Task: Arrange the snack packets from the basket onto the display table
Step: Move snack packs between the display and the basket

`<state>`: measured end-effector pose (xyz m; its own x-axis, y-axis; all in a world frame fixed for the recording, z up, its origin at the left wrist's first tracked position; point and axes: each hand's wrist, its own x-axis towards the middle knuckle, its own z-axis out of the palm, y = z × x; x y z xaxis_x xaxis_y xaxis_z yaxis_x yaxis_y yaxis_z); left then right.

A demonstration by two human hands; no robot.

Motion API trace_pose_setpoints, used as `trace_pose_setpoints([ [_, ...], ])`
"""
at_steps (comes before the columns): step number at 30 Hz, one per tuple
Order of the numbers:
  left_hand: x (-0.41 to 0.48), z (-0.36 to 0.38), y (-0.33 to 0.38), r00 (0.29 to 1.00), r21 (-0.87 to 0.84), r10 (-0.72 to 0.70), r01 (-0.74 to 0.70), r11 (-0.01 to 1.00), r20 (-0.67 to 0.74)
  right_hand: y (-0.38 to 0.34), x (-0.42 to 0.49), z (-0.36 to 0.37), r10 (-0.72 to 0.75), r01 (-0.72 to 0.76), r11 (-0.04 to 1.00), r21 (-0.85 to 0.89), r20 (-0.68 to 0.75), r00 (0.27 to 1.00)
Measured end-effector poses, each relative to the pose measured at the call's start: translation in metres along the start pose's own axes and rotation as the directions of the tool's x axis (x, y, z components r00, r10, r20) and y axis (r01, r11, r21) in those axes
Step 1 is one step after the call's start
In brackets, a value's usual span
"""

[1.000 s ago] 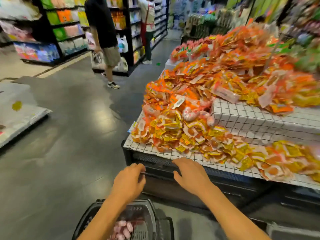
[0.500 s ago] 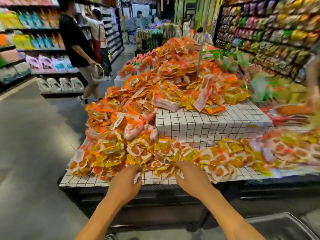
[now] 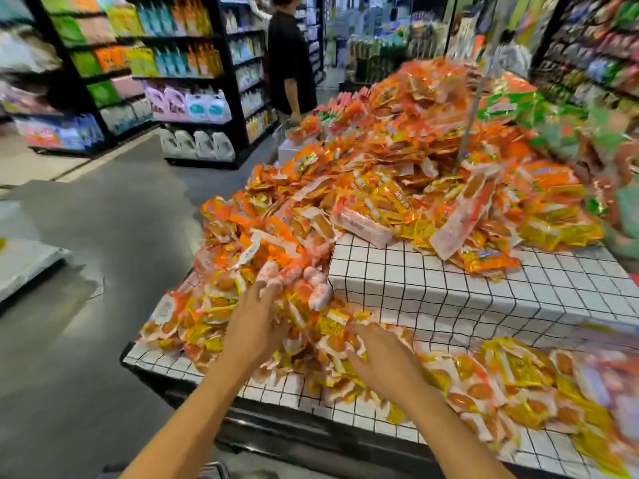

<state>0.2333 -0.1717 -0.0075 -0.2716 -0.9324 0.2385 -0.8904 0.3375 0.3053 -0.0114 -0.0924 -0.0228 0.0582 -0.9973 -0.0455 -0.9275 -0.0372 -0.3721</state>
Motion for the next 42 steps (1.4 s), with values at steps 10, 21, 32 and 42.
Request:
trace_pose_setpoints([
  [10,0.081,0.030,-0.023,0.984,0.214,0.063,-0.098,0.972,0.164,0.001,0.028,0.018,0.109,-0.109,0.994,0.005,0.058,0.992],
  [21,0.083,0.033,-0.026,0.993,-0.297,0.073,-0.098,0.950,-0.093,-0.002,0.037,0.032,0.143,-0.146,0.984,0.104,0.041,0.989],
  [32,0.080,-0.041,0.006,0.961,-0.718,-0.104,-0.116,0.686,-0.255,-0.007,0.046,0.030,0.145,-0.142,0.982,0.122,-0.019,0.989],
  [42,0.031,-0.116,-0.014,0.885,-0.746,-0.219,-0.188,0.638,-0.411,-0.056,0.084,0.027,-0.069,0.071,0.997,0.029,-0.068,0.995],
])
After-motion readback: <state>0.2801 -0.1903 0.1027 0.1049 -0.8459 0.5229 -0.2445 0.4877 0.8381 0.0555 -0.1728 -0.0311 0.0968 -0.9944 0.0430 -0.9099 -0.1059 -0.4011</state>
